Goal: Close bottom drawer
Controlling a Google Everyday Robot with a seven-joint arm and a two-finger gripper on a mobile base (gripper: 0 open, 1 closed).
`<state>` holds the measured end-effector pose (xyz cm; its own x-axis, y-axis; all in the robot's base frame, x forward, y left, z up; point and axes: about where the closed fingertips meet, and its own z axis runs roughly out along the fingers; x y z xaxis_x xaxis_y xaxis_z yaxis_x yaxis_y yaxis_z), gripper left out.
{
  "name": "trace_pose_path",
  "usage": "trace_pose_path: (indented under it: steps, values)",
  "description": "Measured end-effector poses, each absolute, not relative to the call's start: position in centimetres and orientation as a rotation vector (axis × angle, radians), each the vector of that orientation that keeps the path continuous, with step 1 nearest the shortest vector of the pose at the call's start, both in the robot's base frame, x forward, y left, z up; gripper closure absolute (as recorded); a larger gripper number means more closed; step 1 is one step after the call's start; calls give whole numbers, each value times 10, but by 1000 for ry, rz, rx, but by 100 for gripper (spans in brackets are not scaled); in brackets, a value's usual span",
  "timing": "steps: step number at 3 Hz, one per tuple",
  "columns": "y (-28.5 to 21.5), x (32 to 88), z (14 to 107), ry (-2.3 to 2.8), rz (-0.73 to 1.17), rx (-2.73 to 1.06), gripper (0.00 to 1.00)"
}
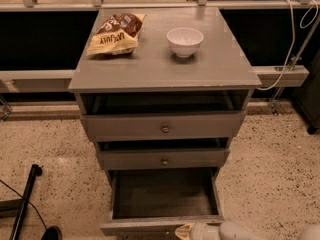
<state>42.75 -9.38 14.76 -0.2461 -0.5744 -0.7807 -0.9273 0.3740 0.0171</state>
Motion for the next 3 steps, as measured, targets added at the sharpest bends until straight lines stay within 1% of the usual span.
trace_pose_path:
  steps: [1, 3]
  values:
    - [-95, 446, 146, 1918, 579, -1261, 100]
    - [-82, 500, 159, 1839, 463, -1242, 100]
